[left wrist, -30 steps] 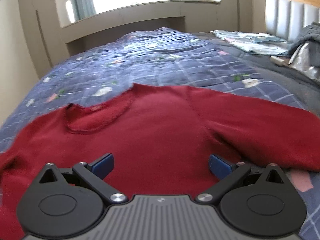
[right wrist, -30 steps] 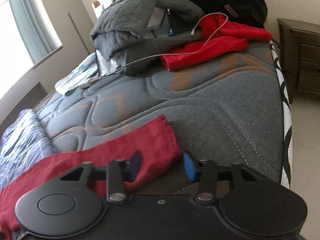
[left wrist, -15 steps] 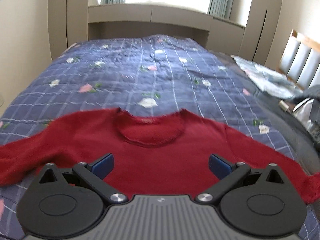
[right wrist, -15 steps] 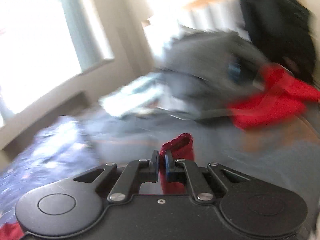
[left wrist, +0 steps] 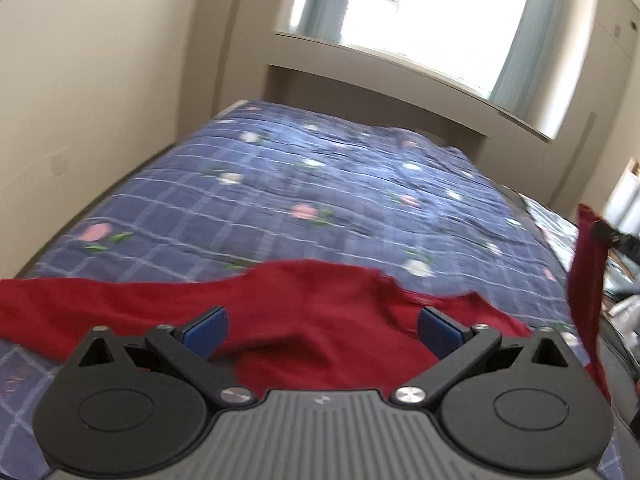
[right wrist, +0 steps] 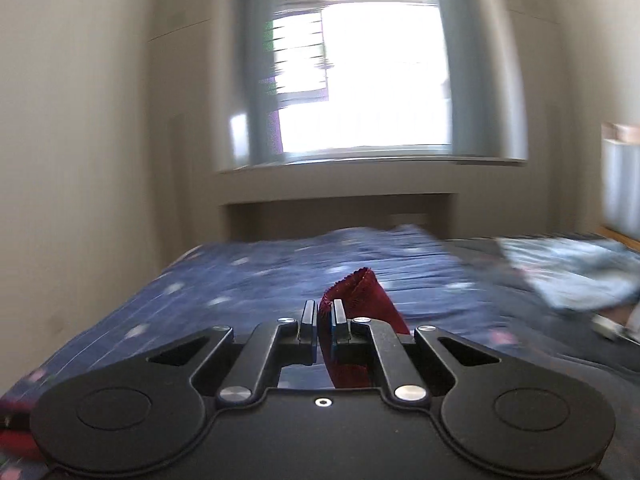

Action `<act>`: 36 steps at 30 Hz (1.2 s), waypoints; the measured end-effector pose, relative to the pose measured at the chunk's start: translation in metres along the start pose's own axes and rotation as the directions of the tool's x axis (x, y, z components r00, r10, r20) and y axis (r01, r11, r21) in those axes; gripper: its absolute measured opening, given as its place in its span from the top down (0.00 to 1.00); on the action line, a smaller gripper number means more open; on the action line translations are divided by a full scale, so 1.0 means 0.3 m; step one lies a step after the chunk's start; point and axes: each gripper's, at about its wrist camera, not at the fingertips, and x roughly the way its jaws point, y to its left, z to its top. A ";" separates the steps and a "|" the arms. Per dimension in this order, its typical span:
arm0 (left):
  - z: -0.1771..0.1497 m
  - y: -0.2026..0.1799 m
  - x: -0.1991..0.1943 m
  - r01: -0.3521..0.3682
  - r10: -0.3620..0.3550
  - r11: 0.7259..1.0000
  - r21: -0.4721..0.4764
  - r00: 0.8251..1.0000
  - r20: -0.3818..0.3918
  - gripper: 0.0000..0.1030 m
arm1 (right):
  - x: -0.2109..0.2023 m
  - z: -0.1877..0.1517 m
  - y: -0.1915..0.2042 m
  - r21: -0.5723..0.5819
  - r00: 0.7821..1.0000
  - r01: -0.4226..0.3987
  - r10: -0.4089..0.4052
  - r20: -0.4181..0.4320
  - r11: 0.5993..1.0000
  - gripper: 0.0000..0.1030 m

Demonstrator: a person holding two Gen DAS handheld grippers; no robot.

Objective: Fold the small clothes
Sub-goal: 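Lift the sleeve with the right gripper, lay it across the shirt body, open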

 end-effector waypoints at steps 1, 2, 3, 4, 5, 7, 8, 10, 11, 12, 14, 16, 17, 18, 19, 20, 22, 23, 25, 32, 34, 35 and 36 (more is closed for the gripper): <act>0.003 0.031 -0.005 -0.013 0.013 1.000 -0.008 1.000 0.003 0.00 | 0.025 -0.010 0.066 -0.023 0.999 -0.033 0.033 -0.014 0.999 0.94; 0.007 0.071 -0.008 -0.029 0.029 0.999 -0.018 1.000 0.007 0.00 | 0.048 -0.033 0.139 -0.049 0.997 -0.075 0.073 -0.036 0.996 0.94; 0.009 0.111 -0.008 -0.047 0.047 0.998 -0.030 0.999 0.008 0.00 | 0.068 -0.056 0.201 -0.071 0.993 -0.109 0.105 -0.055 0.991 0.94; 0.009 0.139 -0.009 -0.056 0.056 0.998 -0.041 0.998 0.007 0.00 | 0.090 -0.080 0.268 -0.096 0.988 -0.143 0.136 -0.078 0.985 0.94; 0.008 0.176 -0.003 -0.069 0.069 0.996 -0.057 0.998 0.003 0.00 | 0.105 -0.115 0.333 -0.123 0.981 -0.178 0.166 -0.104 0.976 0.95; -0.002 0.226 0.010 -0.081 0.081 0.993 -0.082 0.997 -0.008 0.00 | 0.134 -0.178 0.453 -0.176 0.967 -0.228 0.203 -0.152 0.957 0.95; -0.007 0.251 0.018 -0.085 0.084 0.992 -0.094 0.996 -0.014 0.00 | 0.150 -0.217 0.509 -0.200 0.959 -0.253 0.217 -0.184 0.947 0.95; -0.024 0.286 0.039 -0.090 0.087 0.990 -0.113 0.996 -0.027 0.00 | 0.179 -0.301 0.613 -0.245 0.942 -0.293 0.234 -0.242 0.924 0.95; -0.033 0.302 0.054 -0.091 0.088 0.989 -0.120 0.996 -0.034 0.00 | 0.193 -0.341 0.655 -0.275 0.935 -0.306 0.233 -0.268 0.911 0.95; -0.044 0.310 0.067 -0.092 0.088 0.988 -0.122 0.995 -0.041 0.00 | 0.216 -0.375 0.686 -0.299 0.928 -0.319 0.232 -0.292 0.899 0.95; -0.057 0.319 0.091 -0.091 0.084 0.988 -0.123 0.995 -0.053 0.00 | 0.231 -0.441 0.736 -0.328 0.915 -0.339 0.228 -0.333 0.882 0.95; -0.068 0.319 0.119 -0.081 0.074 0.989 -0.123 0.995 -0.063 0.00 | 0.244 -0.492 0.764 -0.340 0.902 -0.358 0.228 -0.367 0.870 0.94; -0.072 0.314 0.132 -0.076 0.068 0.990 -0.119 0.996 -0.065 0.00 | 0.218 -0.527 0.776 -0.341 0.898 -0.365 0.232 -0.373 0.867 0.91; -0.074 0.307 0.144 -0.071 0.063 0.991 -0.114 0.996 -0.066 0.00 | 0.217 -0.541 0.776 -0.336 0.893 -0.376 0.241 -0.380 0.863 0.86; -0.076 0.298 0.155 -0.066 0.059 0.992 -0.108 0.996 -0.064 0.00 | 0.221 -0.551 0.766 -0.321 0.883 -0.398 0.263 -0.389 0.859 0.83; -0.077 0.290 0.162 -0.061 0.055 0.993 -0.104 0.997 -0.061 0.00 | 0.212 -0.555 0.758 -0.309 0.876 -0.413 0.280 -0.392 0.857 0.73; -0.078 0.261 0.186 -0.046 0.041 0.994 -0.095 0.998 -0.054 0.00 | 0.180 -0.555 0.736 -0.310 0.877 -0.422 0.296 -0.379 0.852 0.47; -0.081 0.242 0.203 -0.033 0.028 0.996 -0.087 0.998 -0.050 0.00 | 0.152 -0.548 0.714 -0.320 0.883 -0.421 0.303 -0.359 0.849 0.31; -0.089 0.199 0.234 -0.008 0.005 0.998 -0.067 0.999 -0.050 0.00 | 0.087 -0.523 0.649 -0.347 0.900 -0.406 0.305 -0.311 0.845 0.17; -0.174 0.005 0.369 0.031 -0.029 0.999 0.037 0.998 -0.049 0.00 | -0.094 -0.549 0.332 -0.455 0.981 -0.089 0.000 -0.192 0.886 0.03; -0.206 -0.052 0.403 0.004 0.000 0.997 0.077 0.999 -0.043 0.00 | -0.128 -0.572 0.230 -0.464 0.975 0.032 -0.129 -0.179 0.885 0.02; -0.226 -0.080 0.419 -0.024 0.027 0.994 0.103 0.999 -0.033 0.00 | -0.140 -0.583 0.180 -0.467 0.966 0.093 -0.193 -0.172 0.879 0.01; -0.242 -0.099 0.428 -0.049 0.052 0.991 0.121 0.998 -0.022 0.00 | -0.150 -0.594 0.138 -0.471 0.955 0.140 -0.245 -0.169 0.871 0.01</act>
